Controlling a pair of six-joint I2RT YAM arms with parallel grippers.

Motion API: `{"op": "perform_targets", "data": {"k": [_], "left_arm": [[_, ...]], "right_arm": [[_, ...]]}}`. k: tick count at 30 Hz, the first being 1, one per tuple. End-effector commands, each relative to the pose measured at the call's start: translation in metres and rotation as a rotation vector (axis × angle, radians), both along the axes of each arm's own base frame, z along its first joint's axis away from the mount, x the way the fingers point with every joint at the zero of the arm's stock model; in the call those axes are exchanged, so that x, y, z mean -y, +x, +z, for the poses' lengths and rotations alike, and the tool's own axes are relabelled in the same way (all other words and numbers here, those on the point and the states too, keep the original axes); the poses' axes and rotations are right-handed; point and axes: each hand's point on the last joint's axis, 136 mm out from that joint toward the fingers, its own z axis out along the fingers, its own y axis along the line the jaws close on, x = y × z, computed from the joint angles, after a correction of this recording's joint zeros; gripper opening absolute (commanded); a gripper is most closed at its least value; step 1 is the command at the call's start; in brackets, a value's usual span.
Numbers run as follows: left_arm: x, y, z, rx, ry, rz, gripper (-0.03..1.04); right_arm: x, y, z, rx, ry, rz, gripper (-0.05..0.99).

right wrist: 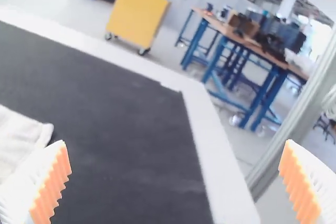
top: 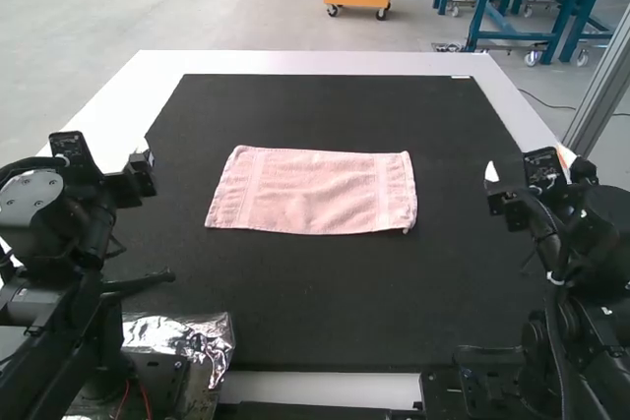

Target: Fold the towel.

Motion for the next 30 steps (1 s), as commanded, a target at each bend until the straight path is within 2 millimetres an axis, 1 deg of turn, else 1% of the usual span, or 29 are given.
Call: {"op": "perform_targets", "data": {"k": [1,4,5,7,9,11,12,14,15,16,17,18,19,22,23,24,26,27,28,30], "left_arm": [[-0.001,-0.003,0.013,0.027,0.144,0.031,0.93],[0.004,-0.012,0.047,0.148,0.257,0.043,0.92],[0.005,-0.015,0.056,0.180,0.269,0.047,0.90],[0.009,-0.020,0.072,0.219,0.286,0.032,0.89],[0.015,-0.020,0.087,0.222,0.296,0.000,0.88],[0.018,-0.017,0.104,0.206,0.300,-0.022,0.88],[0.020,-0.012,0.113,0.194,0.302,-0.033,0.88],[0.023,0.003,0.130,0.156,0.293,-0.058,0.88],[0.024,0.015,0.132,0.109,0.273,-0.074,0.89],[0.026,0.030,0.132,0.054,0.241,-0.097,0.93],[0.027,0.045,0.127,-0.014,0.201,-0.121,0.94],[0.030,0.062,0.115,-0.103,0.191,-0.148,0.95],[0.029,0.079,0.105,-0.174,0.185,-0.147,0.96],[0.026,0.119,0.052,-0.425,0.134,-0.161,0.96],[0.027,0.128,0.033,-0.496,0.117,-0.170,0.96],[0.028,0.135,0.015,-0.549,0.102,-0.176,0.96],[0.031,0.146,-0.010,-0.614,0.092,-0.188,0.96],[0.031,0.149,-0.022,-0.641,0.089,-0.189,0.96],[0.031,0.153,-0.033,-0.667,0.083,-0.189,0.96],[0.032,0.156,-0.058,-0.741,0.071,-0.193,0.96]], "right_arm": [[-0.003,-0.001,0.010,0.051,-0.103,0.011,0.91],[0.009,-0.008,0.046,0.192,-0.068,-0.051,0.91],[0.010,-0.011,0.060,0.226,-0.056,-0.055,0.90],[0.012,-0.014,0.078,0.241,0.018,-0.051,0.90],[0.015,-0.011,0.097,0.235,0.091,-0.049,0.91],[0.016,0.000,0.113,0.202,0.165,-0.047,0.91],[0.017,0.008,0.120,0.176,0.208,-0.044,0.91],[0.015,0.033,0.127,0.100,0.272,-0.037,0.91],[0.014,0.047,0.127,0.047,0.320,-0.034,0.91],[0.010,0.060,0.119,-0.025,0.346,-0.023,0.91],[0.010,0.074,0.111,-0.094,0.366,-0.030,0.91],[0.007,0.086,0.101,-0.162,0.394,-0.026,0.91],[0.003,0.097,0.088,-0.232,0.408,-0.022,0.91],[-0.009,0.121,0.049,-0.421,0.449,-0.007,0.91],[-0.008,0.129,0.036,-0.464,0.450,-0.027,0.91],[-0.010,0.134,0.017,-0.529,0.447,-0.036,0.91],[-0.015,0.141,-0.014,-0.626,0.445,-0.042,0.91],[-0.021,0.141,-0.032,-0.693,0.449,-0.025,0.90],[-0.030,0.141,-0.046,-0.752,0.465,0.015,0.90],[-0.035,0.140,-0.070,-0.823,0.474,0.018,0.91]]}}
